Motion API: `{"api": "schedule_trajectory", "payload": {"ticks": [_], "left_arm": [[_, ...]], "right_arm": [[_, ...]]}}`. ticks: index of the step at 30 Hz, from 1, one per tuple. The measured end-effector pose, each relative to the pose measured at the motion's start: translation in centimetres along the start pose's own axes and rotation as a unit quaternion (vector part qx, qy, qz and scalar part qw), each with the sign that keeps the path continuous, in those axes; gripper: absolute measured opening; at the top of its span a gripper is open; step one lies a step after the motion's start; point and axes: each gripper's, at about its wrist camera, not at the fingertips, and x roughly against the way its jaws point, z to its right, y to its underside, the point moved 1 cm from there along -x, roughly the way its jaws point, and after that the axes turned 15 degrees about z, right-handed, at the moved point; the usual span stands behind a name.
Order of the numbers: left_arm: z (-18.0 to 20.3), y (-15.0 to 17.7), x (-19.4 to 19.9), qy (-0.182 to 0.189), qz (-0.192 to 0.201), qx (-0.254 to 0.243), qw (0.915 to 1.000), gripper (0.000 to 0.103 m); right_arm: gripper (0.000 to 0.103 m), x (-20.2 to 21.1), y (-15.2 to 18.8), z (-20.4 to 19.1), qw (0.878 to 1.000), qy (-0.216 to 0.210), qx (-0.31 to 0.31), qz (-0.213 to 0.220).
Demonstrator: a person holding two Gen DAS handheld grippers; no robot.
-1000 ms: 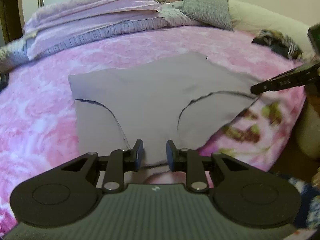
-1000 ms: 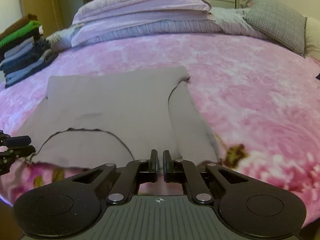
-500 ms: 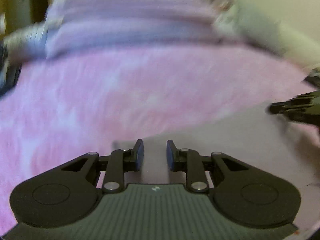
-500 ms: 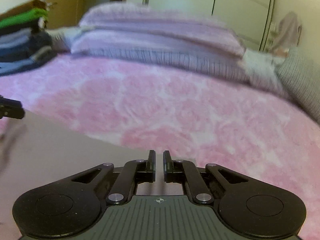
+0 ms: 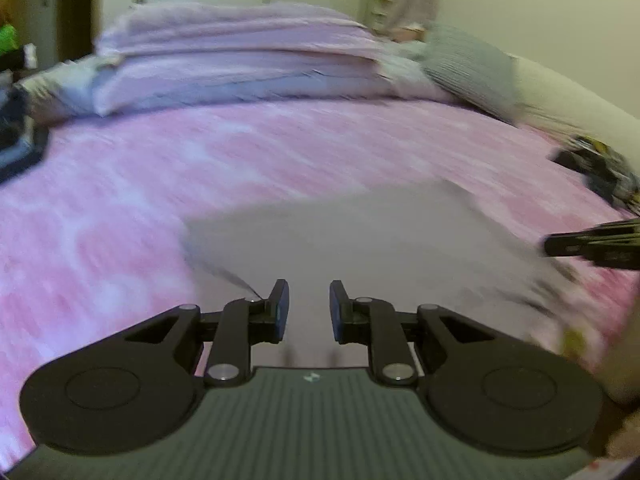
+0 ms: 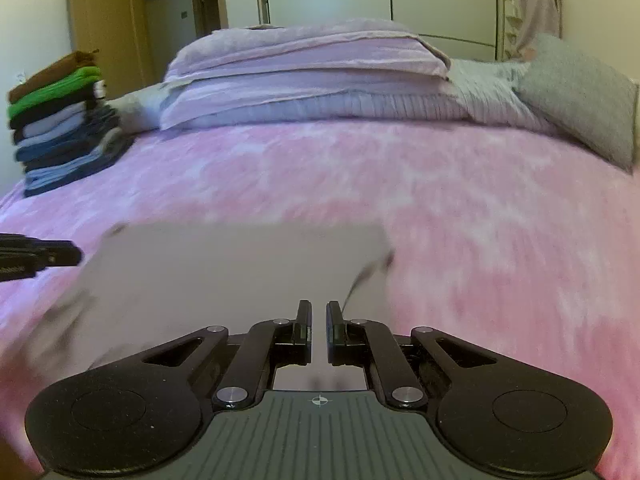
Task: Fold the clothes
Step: 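Release the folded edge and lift both grippers away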
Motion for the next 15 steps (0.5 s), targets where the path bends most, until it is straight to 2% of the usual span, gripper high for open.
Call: {"api": "schedule_trajectory", "payload": {"ticks": [1, 3, 5, 6, 8, 9, 10, 11, 13, 14, 15], "left_arm": [[1.0, 1.1, 0.5, 0.002, -0.012, -0.006, 0.9999, 0.019], [1.9, 3.4, 0.4, -0.02, -0.042, -0.004, 0.9989, 0.019], [2.4, 4.4, 0.8, -0.039, -0.029, -0.001, 0.9988, 0.019], [2.9, 4.3, 1.1, -0.051, -0.035, -0.01, 0.9981, 0.019], [3.8, 3.3, 2.4, -0.066, -0.044, -0.007, 0.9968, 0.022], [4.1, 2.7, 3.3, -0.062, -0.04, 0.0, 0.9972, 0.025], [4.6, 2.1, 4.4, -0.059, -0.034, 0.007, 0.9976, 0.034], [4.8, 1.6, 5.5, -0.062, -0.03, 0.011, 0.9976, 0.042], [5.4, 1.0, 7.8, -0.071, -0.024, 0.012, 0.9971, 0.048], [5.6, 0.7, 8.8, -0.072, -0.023, 0.012, 0.9971, 0.052], [6.0, 0.6, 9.7, -0.072, -0.024, 0.01, 0.9971, 0.054]], "right_arm": [[0.001, 0.7, 0.7, -0.5, 1.0, 0.0, -0.004, -0.004], [0.001, 1.3, 2.9, -1.3, 1.0, 0.01, -0.01, -0.027], [0.001, 0.8, 4.8, -1.4, 0.999, 0.026, -0.013, -0.045], [0.001, 1.0, 5.3, -1.5, 0.999, 0.029, -0.015, -0.027], [0.001, 1.8, 4.7, -1.9, 0.998, 0.047, -0.02, -0.033], [0.002, 2.4, 4.2, -2.2, 0.997, 0.055, -0.027, -0.037], [0.002, 3.2, 3.8, -2.5, 0.997, 0.054, -0.034, -0.03], [0.006, 4.6, 3.4, -2.8, 0.998, 0.048, -0.043, -0.017], [0.027, 6.6, 2.8, -3.5, 0.998, 0.04, -0.051, -0.006], [0.051, 7.6, 2.7, -3.8, 0.998, 0.038, -0.055, 0.0], [0.063, 8.9, 2.6, -4.2, 0.997, 0.037, -0.059, 0.01]]}}
